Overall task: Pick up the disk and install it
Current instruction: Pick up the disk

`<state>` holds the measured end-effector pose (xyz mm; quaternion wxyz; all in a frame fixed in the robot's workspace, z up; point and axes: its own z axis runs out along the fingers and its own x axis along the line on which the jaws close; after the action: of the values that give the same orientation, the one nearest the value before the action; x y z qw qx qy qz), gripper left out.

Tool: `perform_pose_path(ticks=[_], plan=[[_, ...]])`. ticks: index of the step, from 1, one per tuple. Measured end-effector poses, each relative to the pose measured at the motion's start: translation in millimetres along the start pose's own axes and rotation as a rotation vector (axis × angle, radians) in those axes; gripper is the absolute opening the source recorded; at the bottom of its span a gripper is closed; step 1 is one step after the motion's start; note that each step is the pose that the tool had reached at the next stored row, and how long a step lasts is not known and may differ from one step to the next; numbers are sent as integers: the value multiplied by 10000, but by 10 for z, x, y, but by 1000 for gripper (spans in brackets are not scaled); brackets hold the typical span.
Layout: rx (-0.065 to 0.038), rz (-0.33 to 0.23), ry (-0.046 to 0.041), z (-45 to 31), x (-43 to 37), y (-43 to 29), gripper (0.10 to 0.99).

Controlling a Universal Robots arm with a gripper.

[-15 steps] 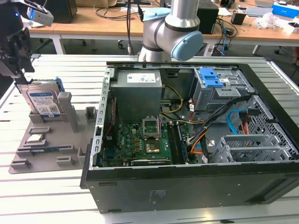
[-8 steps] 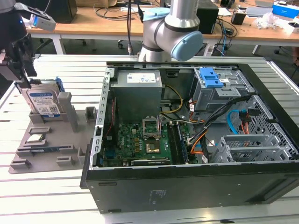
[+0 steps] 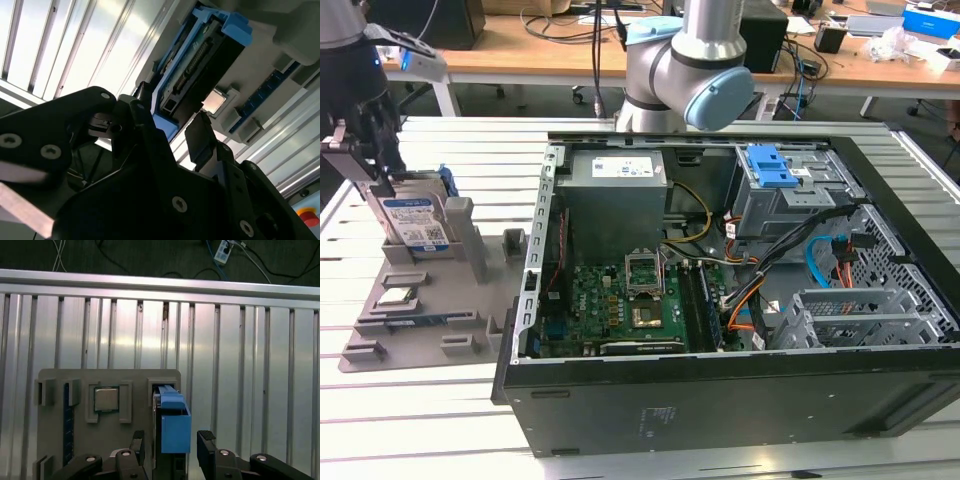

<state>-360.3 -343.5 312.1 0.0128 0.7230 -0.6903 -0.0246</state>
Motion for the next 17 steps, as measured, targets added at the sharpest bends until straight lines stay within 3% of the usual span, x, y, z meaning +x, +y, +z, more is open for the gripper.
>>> perform_pose_path(ticks=[3, 8, 10, 17], plan=[[0, -14, 3, 53, 1, -3, 541], [24, -16, 36, 58, 1, -3, 541], [330, -19, 50, 60, 1, -3, 541], [486, -21, 57, 60, 1, -3, 541]])
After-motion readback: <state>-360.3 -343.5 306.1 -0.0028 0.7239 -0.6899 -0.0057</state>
